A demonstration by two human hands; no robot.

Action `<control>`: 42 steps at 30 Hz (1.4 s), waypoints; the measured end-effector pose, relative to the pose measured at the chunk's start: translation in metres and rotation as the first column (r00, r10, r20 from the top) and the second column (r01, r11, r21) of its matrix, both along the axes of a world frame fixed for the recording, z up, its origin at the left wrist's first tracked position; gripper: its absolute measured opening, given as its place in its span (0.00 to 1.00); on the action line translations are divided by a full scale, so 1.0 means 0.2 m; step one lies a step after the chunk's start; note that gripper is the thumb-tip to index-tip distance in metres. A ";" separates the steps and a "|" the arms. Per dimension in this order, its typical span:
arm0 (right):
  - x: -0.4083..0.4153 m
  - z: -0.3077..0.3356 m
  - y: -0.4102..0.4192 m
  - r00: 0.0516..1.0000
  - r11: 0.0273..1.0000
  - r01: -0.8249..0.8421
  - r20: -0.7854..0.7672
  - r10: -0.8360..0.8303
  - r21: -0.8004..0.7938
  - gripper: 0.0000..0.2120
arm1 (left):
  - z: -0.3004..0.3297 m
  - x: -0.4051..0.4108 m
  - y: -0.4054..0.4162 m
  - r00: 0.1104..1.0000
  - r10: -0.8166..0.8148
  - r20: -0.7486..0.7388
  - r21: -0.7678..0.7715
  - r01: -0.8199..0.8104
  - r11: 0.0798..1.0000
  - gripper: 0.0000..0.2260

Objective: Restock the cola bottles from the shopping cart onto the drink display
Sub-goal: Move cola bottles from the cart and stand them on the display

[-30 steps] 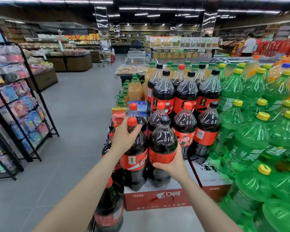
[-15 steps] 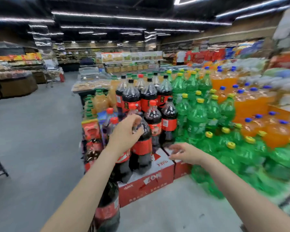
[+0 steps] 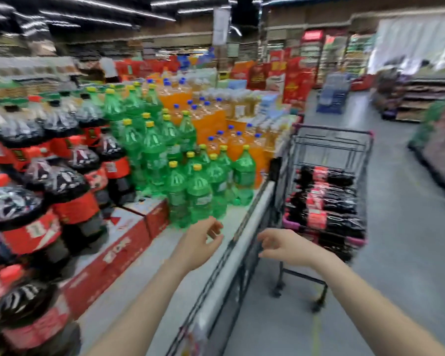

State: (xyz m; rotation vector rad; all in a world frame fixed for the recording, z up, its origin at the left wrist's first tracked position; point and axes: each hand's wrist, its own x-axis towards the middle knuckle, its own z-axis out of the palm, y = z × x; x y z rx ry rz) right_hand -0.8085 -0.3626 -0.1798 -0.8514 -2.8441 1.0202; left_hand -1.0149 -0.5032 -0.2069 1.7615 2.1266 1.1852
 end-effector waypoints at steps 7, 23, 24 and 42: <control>0.66 -0.18 0.19 0.959 0.955 0.284 0.005 -0.285 -0.085 0.22 | -0.18 0.46 0.32 0.978 -0.100 0.186 -0.068 0.114 0.991 0.05; 1.58 -0.49 1.05 0.850 0.825 0.517 0.018 -0.527 -0.228 0.35 | -0.53 1.20 1.24 0.925 0.056 0.375 -0.208 0.025 0.978 0.07; 1.58 -0.50 1.11 0.849 0.824 0.517 0.015 -0.528 -0.233 0.35 | -0.54 1.20 1.28 0.924 0.070 0.377 -0.216 0.014 0.976 0.07; 1.01 -0.71 2.17 0.853 0.833 0.520 0.066 -0.517 -0.189 0.43 | -0.80 0.52 2.44 0.908 0.015 0.420 -0.385 0.163 0.908 0.25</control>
